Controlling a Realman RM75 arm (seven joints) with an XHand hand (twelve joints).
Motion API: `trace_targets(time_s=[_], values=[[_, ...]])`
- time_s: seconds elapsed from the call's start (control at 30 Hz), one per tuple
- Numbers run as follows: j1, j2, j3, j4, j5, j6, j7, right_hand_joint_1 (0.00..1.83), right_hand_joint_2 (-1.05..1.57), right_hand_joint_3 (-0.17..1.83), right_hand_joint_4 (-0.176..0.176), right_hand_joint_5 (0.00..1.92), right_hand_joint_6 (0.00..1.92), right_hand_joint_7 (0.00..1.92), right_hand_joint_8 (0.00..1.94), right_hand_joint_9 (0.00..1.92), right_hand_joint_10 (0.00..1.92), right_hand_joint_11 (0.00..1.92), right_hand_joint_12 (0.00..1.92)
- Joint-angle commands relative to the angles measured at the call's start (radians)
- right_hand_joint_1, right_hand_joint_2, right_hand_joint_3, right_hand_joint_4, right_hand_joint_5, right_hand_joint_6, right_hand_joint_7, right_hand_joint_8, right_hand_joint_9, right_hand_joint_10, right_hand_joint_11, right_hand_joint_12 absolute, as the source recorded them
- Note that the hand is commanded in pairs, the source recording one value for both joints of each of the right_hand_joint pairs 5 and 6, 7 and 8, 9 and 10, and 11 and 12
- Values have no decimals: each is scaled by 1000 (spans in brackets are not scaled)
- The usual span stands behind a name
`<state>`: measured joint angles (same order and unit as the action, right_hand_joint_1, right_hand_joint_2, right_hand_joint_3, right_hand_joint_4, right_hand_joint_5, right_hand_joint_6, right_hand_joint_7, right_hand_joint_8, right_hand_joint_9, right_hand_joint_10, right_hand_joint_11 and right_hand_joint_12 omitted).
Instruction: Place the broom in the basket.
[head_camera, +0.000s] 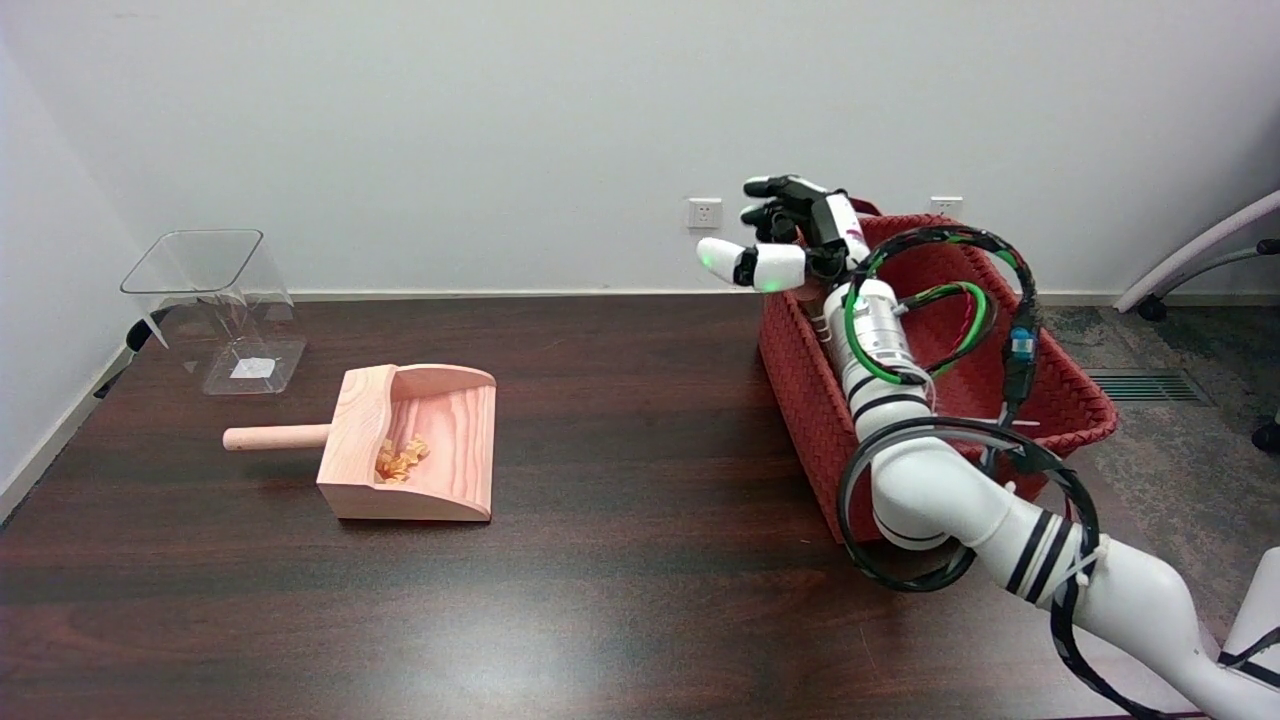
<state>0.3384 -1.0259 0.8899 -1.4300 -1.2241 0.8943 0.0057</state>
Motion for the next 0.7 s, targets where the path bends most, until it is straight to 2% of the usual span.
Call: trace_targets(time_s=[0.03,0.07,0.17,0.2,0.4,0.7], values=[[13,2,84,7,-113,1,21,1112,-160,1141,0,526,526,550,550,526,526,526,526],[10,3,98,6,-126,2,19,1112,-184,1177,0,516,516,502,502,516,516,516,516],[0,6,142,5,-170,2,12,1105,-329,1301,0,440,440,104,104,440,440,440,440],[-4,7,160,5,-186,-1,11,1103,-353,1326,0,431,431,45,45,431,431,431,431],[-23,26,255,-6,-226,-37,9,1089,-388,1342,0,360,360,0,0,360,360,360,360],[-89,120,415,4,-210,-59,9,1069,-379,1245,0,274,274,0,0,274,274,274,274]])
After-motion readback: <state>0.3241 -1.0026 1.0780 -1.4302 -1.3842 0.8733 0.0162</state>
